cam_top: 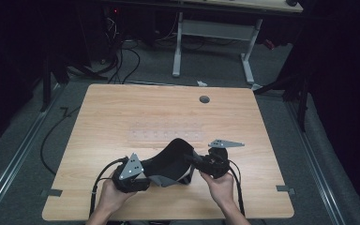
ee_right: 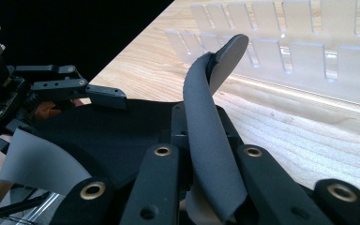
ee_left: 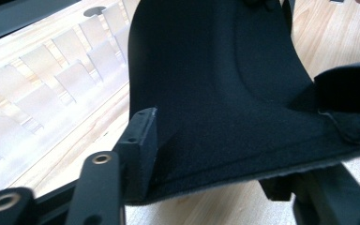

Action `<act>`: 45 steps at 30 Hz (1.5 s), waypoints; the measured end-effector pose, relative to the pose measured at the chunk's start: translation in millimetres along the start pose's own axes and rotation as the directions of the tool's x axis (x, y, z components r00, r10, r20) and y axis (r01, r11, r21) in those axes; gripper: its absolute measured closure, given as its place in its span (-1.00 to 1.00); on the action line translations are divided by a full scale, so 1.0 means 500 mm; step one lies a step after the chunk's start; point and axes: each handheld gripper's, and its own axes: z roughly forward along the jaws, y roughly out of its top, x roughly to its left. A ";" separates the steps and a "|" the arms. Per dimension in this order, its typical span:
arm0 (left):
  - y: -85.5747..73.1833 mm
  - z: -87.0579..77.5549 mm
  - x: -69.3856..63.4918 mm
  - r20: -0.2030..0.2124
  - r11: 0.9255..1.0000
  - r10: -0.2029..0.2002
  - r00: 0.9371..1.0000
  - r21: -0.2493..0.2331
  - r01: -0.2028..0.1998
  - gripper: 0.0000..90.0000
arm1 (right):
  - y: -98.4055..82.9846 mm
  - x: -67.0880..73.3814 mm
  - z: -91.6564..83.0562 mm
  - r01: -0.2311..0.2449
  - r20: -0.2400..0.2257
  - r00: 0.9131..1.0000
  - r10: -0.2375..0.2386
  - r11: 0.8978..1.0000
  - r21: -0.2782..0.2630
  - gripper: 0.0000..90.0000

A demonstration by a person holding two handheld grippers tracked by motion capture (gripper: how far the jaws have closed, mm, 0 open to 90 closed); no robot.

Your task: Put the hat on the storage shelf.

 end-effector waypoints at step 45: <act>0.029 -0.033 -0.002 0.147 0.998 -0.066 0.987 0.027 0.062 0.92 | -0.027 -0.050 -0.053 0.033 0.081 0.996 -0.026 0.997 -0.075 0.15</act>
